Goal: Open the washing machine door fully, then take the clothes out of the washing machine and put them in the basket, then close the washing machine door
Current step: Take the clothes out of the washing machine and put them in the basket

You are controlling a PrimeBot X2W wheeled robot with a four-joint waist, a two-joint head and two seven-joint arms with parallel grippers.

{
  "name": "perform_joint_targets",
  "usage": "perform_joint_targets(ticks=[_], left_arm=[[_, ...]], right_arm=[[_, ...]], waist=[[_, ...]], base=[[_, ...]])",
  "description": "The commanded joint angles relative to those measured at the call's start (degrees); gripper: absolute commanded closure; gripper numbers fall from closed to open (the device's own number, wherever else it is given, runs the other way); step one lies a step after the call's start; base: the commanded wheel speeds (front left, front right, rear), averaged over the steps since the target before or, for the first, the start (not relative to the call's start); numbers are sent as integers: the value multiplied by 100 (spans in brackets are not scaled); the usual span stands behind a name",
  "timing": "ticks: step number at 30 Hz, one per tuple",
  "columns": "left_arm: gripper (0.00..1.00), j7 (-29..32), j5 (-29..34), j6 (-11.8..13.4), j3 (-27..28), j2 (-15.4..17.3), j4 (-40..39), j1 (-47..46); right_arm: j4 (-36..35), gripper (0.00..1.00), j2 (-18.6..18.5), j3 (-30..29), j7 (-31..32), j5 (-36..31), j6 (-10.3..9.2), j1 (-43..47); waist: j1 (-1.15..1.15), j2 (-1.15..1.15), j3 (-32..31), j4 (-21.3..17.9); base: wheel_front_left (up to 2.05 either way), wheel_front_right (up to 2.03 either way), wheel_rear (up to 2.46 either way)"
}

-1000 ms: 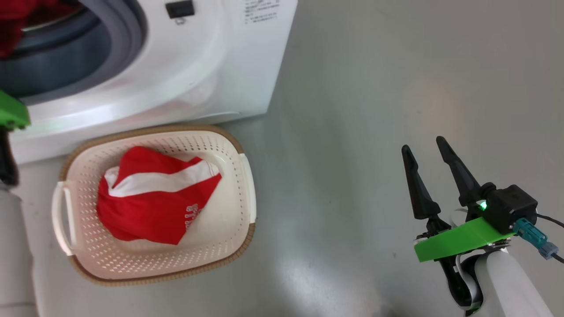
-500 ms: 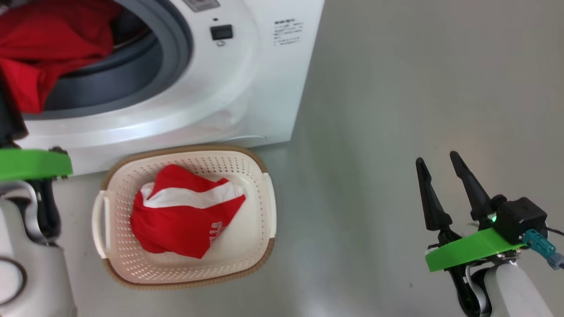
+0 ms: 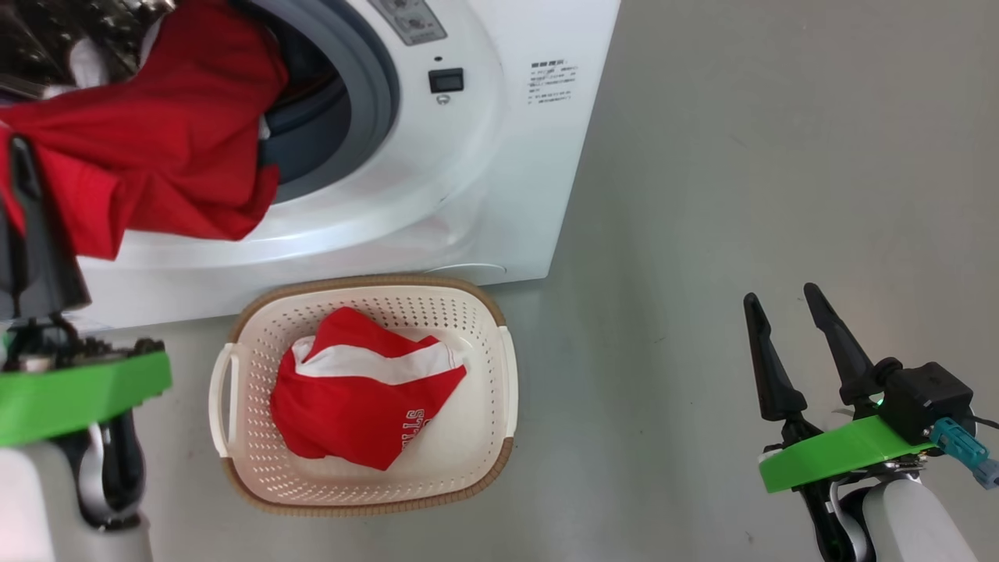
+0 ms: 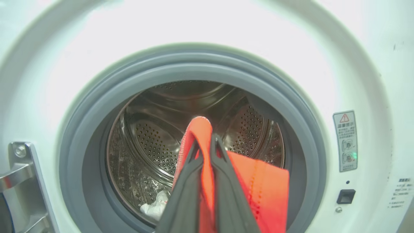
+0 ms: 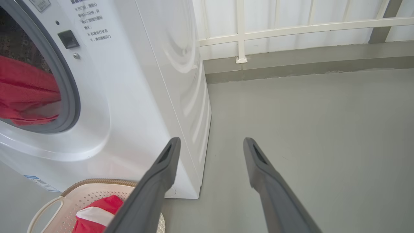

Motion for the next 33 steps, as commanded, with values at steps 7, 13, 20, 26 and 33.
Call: perform_joint_targets(ticks=[7, 13, 20, 26, 33], left_arm=[[100, -28, -365, -31, 240, 116, -1187, 460], [100, -28, -439, -31, 68, 115, -840, 723], [100, -28, -504, -31, -230, 114, 56, 817], [100, -28, -495, -32, -527, 114, 889, 654], [100, -28, -338, -32, -597, 114, 1818, 216]], right_arm=[[-156, 0, -3, 49, -37, -2, 36, 124], [-139, 0, -3, 90, -37, -8, 36, 118], [-158, 0, -3, 152, -37, 2, 36, 50], [-217, 0, -2, 151, -37, -10, 36, -36], [-291, 0, -1, 159, -37, 6, 36, -226]], waist=[[0, 0, 2, 58], [0, 0, 12, 68], [0, 0, 160, 35], [0, 0, 500, 3], [0, 0, 990, -67]], base=[[0, 0, 0], [0, 0, 0], [0, 0, 0], [0, 0, 0], [0, 0, 0]])
